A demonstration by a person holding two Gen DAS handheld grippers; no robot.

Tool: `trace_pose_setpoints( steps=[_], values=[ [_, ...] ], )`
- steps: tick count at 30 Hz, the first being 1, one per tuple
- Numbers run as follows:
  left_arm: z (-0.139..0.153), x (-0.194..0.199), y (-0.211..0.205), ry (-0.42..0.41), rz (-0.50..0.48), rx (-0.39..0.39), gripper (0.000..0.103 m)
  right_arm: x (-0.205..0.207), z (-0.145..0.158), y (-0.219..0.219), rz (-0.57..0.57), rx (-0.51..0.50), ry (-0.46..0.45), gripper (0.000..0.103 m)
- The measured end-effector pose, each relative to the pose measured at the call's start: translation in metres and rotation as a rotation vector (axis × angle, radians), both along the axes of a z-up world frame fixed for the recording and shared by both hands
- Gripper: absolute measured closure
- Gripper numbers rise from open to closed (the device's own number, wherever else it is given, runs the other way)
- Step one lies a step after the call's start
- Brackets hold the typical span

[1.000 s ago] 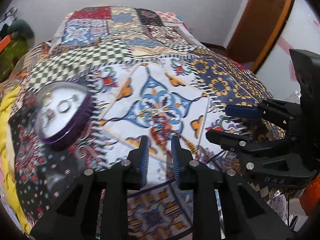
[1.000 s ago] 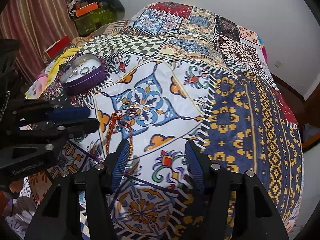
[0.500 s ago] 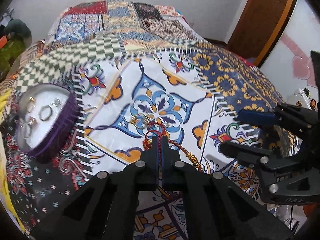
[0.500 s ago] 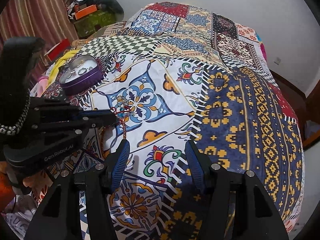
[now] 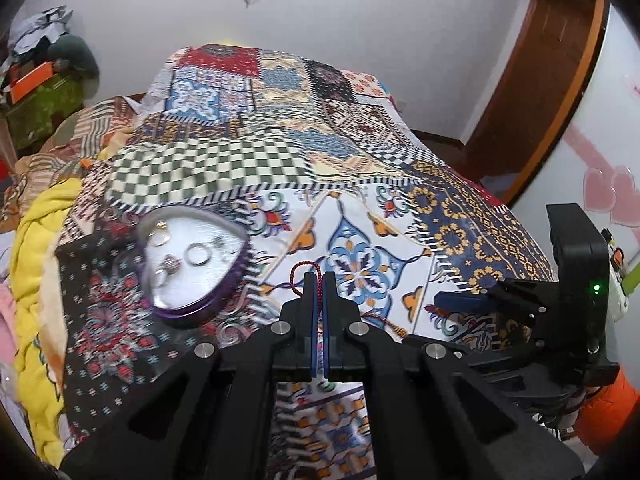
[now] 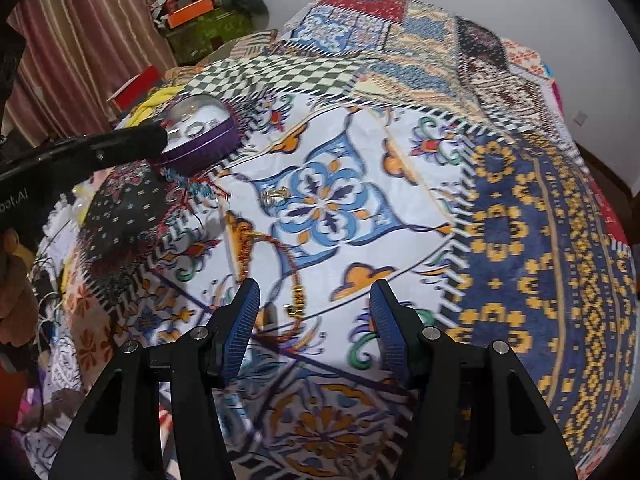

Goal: Organize jewelry

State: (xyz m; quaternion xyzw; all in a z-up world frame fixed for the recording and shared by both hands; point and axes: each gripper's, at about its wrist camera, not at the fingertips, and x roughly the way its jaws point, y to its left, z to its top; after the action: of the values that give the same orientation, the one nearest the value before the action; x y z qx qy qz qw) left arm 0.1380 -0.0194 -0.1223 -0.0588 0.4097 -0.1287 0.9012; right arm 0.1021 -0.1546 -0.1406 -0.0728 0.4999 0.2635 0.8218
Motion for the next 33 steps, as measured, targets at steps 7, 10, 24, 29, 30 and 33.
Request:
trace_pose_setpoints(
  steps=[7, 10, 24, 29, 30, 33],
  values=[
    [-0.021, -0.010, 0.018, 0.052, 0.035, 0.002, 0.103, -0.004, -0.007, 0.018, 0.039, -0.030, 0.020, 0.049],
    [-0.033, -0.015, 0.025, 0.083, 0.050, 0.007, 0.103, -0.003, -0.015, 0.023, 0.043, -0.051, 0.037, 0.049],
    [-0.055, -0.031, 0.044, 0.141, 0.090, -0.021, 0.103, 0.004, -0.020, 0.031, 0.036, -0.063, 0.012, 0.074],
    [-0.047, -0.034, 0.045, 0.124, 0.090, -0.020, 0.103, 0.007, -0.018, 0.031, 0.028, -0.046, 0.031, 0.093],
    [-0.046, -0.034, 0.046, 0.120, 0.091, -0.019, 0.103, 0.007, -0.017, 0.030, 0.024, -0.041, 0.034, 0.093],
    [-0.036, -0.036, 0.047, 0.097, 0.094, -0.015, 0.103, 0.008, -0.013, 0.028, 0.016, -0.024, 0.033, 0.094]
  ],
)
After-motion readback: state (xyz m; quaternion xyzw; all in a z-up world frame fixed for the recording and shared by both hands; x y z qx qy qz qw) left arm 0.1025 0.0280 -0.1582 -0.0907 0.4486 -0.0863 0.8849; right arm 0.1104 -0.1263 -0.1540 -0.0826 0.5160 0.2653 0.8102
